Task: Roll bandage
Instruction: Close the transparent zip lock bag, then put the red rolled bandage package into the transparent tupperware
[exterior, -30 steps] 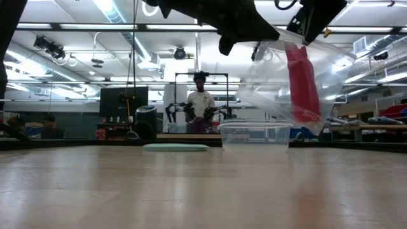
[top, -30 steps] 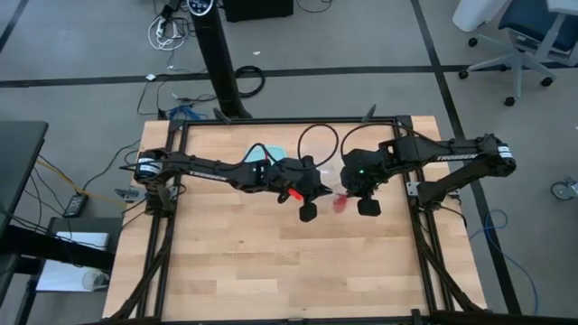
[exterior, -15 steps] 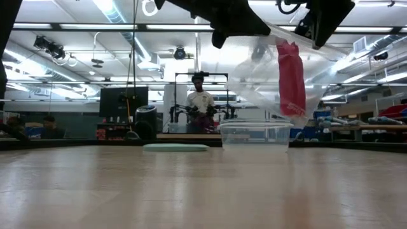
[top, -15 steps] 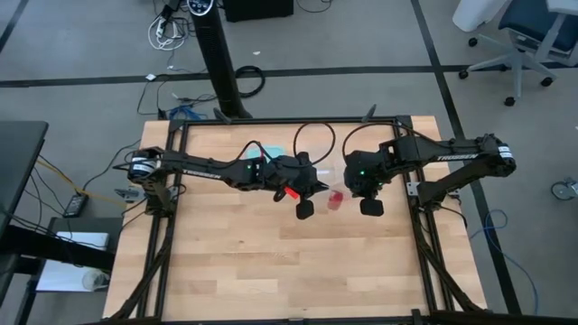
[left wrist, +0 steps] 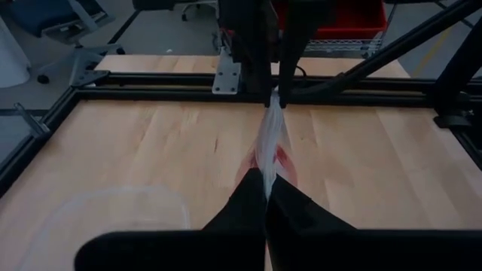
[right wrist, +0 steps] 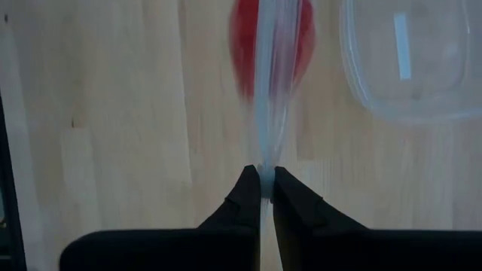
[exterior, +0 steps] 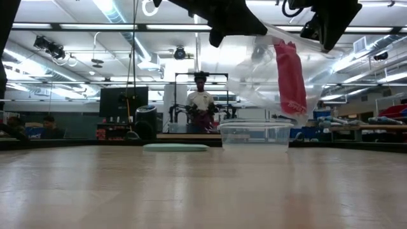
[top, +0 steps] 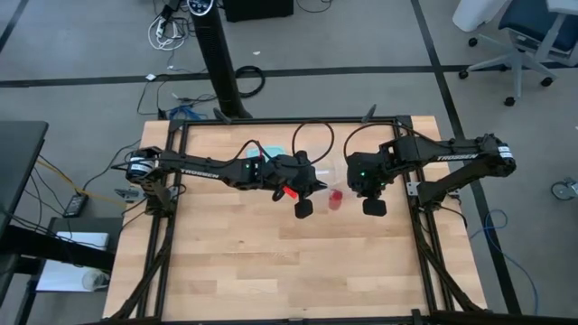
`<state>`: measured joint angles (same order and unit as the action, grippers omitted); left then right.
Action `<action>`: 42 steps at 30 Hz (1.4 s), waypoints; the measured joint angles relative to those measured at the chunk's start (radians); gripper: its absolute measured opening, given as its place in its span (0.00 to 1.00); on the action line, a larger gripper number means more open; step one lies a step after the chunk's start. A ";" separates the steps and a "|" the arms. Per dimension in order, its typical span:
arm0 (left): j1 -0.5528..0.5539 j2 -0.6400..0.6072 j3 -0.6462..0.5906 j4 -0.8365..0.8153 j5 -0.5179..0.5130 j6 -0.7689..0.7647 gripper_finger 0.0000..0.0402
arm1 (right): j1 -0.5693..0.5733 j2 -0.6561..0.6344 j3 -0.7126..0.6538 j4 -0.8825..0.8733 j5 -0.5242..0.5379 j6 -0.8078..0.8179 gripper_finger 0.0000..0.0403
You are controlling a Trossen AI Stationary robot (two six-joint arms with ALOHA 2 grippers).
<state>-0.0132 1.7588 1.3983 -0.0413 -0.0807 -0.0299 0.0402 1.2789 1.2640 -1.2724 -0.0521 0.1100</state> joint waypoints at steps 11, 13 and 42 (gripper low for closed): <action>0.000 0.000 0.000 -0.009 0.000 0.000 0.00 | 0.000 0.000 0.000 -0.037 0.000 0.007 0.03; 0.000 0.000 0.000 -0.010 0.001 0.000 0.00 | 0.000 0.000 0.000 -0.042 0.000 0.010 0.03; 0.001 -0.002 0.002 -0.032 -0.005 -0.007 0.00 | 0.016 0.002 0.009 0.295 0.119 -0.139 0.43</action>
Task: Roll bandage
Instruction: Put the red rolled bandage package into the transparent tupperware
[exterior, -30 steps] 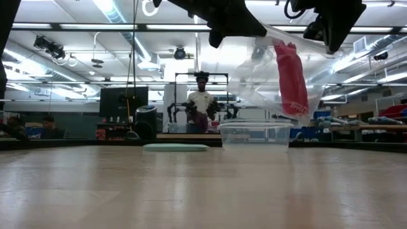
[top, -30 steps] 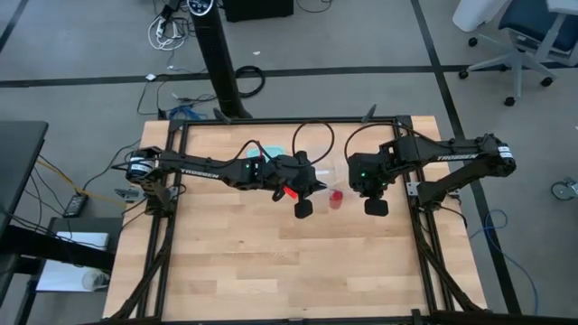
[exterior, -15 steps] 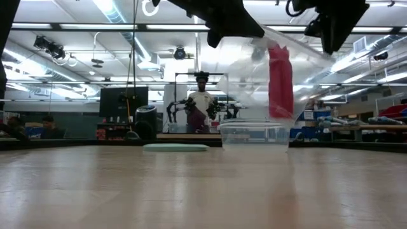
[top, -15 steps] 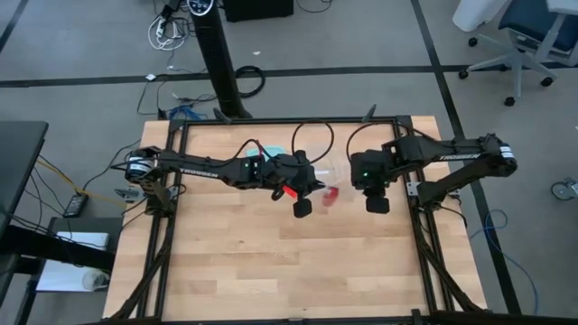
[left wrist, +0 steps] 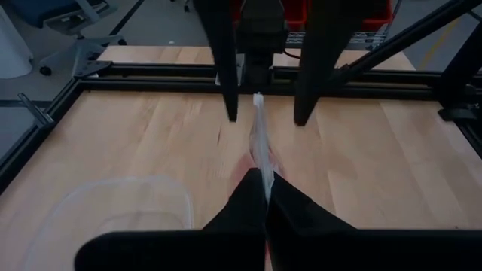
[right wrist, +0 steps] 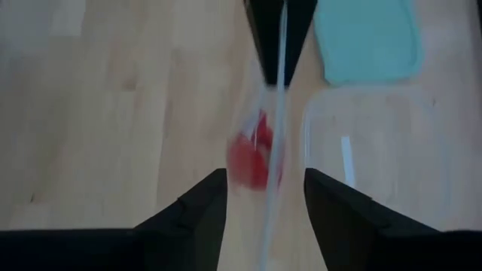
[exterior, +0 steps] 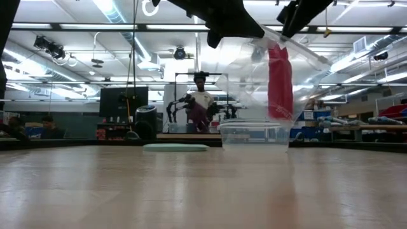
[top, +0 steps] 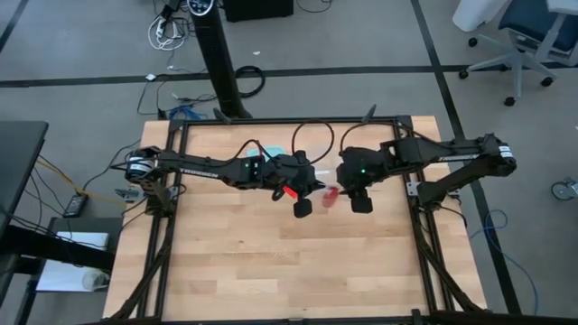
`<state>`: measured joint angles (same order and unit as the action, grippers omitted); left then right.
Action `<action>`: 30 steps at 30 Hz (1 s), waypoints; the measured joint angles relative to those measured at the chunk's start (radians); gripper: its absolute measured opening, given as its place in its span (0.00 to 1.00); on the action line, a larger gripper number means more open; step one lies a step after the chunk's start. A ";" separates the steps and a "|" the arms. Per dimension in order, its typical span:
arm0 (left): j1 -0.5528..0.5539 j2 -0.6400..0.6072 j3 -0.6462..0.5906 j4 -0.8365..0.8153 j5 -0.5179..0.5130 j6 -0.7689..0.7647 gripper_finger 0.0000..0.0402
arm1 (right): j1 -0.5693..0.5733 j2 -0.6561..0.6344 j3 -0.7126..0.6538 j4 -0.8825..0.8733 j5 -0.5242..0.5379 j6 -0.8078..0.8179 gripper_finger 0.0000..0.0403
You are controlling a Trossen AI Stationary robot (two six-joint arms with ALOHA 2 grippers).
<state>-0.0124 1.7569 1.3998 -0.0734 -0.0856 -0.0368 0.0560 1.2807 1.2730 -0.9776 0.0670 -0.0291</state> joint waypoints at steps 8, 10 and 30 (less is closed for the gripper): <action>0.000 0.002 0.000 0.016 -0.001 0.000 0.00 | -0.005 0.046 -0.006 0.013 0.000 -0.052 0.35; 0.000 0.002 0.000 0.020 -0.001 0.000 0.00 | -0.007 0.049 -0.006 0.010 0.000 -0.056 0.27; -0.009 0.003 -0.001 -0.026 -0.065 -0.008 0.32 | -0.059 0.048 -0.006 -0.055 -0.018 -0.059 0.00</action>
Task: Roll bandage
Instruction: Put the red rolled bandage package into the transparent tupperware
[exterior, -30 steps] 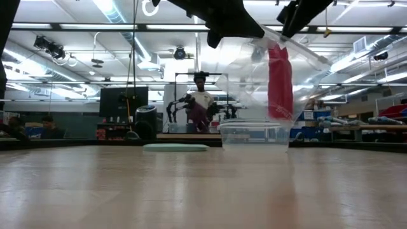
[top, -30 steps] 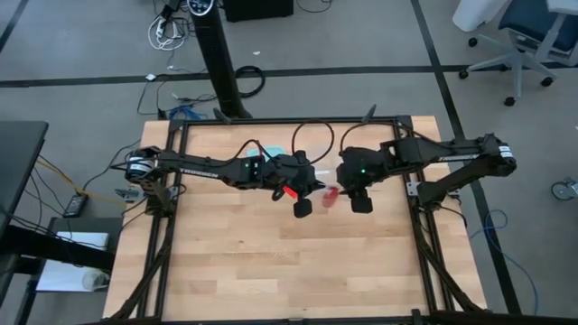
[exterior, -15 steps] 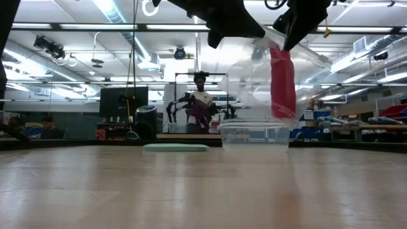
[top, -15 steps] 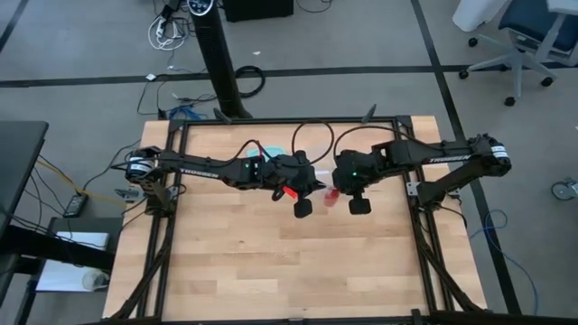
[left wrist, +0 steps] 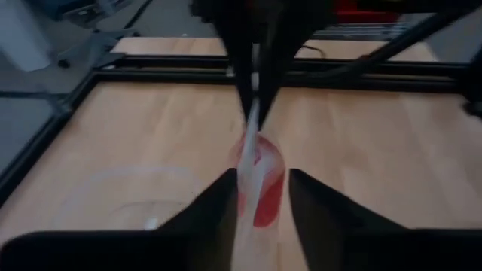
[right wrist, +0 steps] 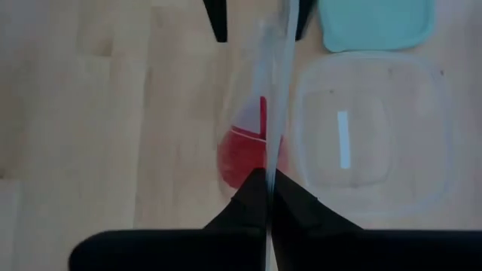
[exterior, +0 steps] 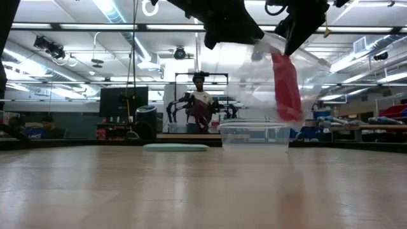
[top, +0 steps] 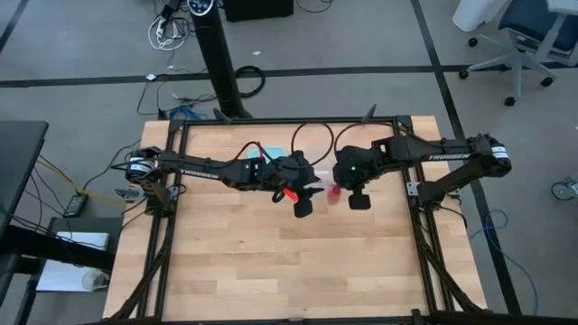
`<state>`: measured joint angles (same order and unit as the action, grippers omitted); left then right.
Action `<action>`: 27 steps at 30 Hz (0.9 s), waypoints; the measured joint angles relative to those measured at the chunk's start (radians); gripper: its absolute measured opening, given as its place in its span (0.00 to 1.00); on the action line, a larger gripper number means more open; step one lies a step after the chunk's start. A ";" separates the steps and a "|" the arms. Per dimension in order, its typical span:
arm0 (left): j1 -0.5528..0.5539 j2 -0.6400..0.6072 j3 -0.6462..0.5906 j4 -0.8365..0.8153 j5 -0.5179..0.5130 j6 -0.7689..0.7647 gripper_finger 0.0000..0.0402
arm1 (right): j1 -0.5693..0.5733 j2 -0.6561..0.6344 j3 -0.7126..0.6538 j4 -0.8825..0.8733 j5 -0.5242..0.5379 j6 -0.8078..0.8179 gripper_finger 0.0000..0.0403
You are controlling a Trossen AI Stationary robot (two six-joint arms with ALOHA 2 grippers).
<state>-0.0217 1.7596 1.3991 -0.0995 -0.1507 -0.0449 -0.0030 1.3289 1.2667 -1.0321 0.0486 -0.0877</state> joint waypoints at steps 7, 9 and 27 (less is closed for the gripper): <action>-0.011 0.000 0.000 -0.013 -0.060 0.009 0.45 | -0.063 -0.008 0.000 0.017 -0.020 -0.081 0.00; -0.029 0.000 0.000 -0.011 -0.071 0.041 0.45 | -0.088 -0.016 0.000 0.042 -0.045 -0.093 0.00; -0.176 0.000 -0.208 0.275 -0.240 -0.005 0.45 | -0.286 -0.045 0.000 0.183 -0.207 -0.113 0.00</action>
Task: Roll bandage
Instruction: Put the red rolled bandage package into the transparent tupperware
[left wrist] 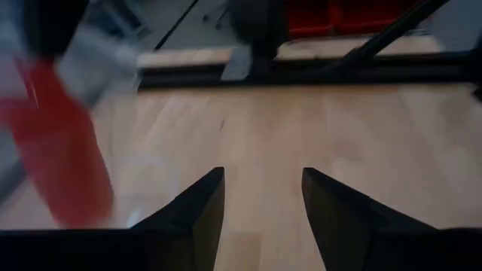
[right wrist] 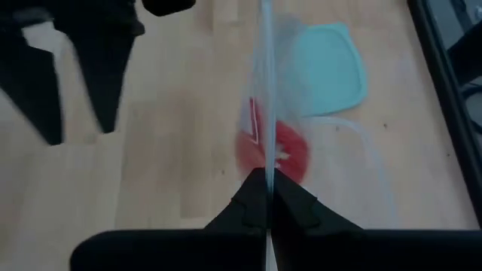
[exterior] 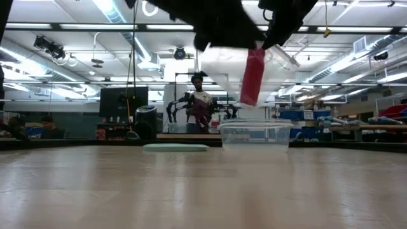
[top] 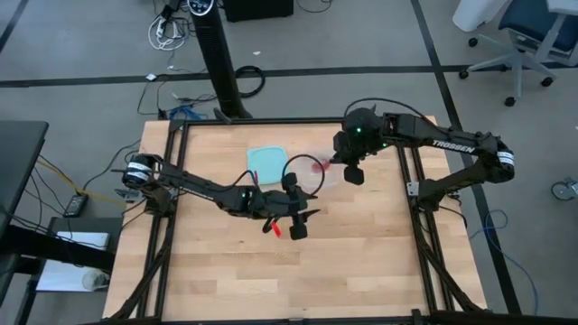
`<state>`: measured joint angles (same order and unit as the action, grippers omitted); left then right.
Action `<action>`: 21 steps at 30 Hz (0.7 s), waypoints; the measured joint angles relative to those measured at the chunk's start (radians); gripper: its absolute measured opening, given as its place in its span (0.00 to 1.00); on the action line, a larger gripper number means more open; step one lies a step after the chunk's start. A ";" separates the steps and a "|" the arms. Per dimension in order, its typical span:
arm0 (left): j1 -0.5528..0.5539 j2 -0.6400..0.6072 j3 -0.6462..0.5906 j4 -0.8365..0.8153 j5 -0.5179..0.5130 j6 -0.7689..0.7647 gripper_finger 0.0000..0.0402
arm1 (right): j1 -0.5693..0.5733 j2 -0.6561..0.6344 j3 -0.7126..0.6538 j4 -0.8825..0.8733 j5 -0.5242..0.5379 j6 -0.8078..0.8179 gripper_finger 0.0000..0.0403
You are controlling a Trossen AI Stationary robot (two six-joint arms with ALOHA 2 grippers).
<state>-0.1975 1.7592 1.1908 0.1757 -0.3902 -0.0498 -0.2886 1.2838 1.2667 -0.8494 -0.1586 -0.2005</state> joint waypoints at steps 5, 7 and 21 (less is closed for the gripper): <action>0.000 0.000 -0.081 0.081 -0.073 -0.055 0.45 | -0.034 0.012 0.000 0.012 -0.004 -0.019 0.00; 0.001 0.000 -0.131 0.182 -0.078 -0.059 0.45 | -0.047 0.021 0.000 0.027 -0.029 -0.020 0.00; 0.089 0.000 -0.395 0.543 -0.091 -0.168 0.45 | -0.097 0.150 0.000 0.056 -0.070 -0.048 0.00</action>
<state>-0.1085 1.7596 0.7961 0.7192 -0.4816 -0.2174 -0.3852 1.4336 1.2671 -0.7934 -0.2289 -0.2486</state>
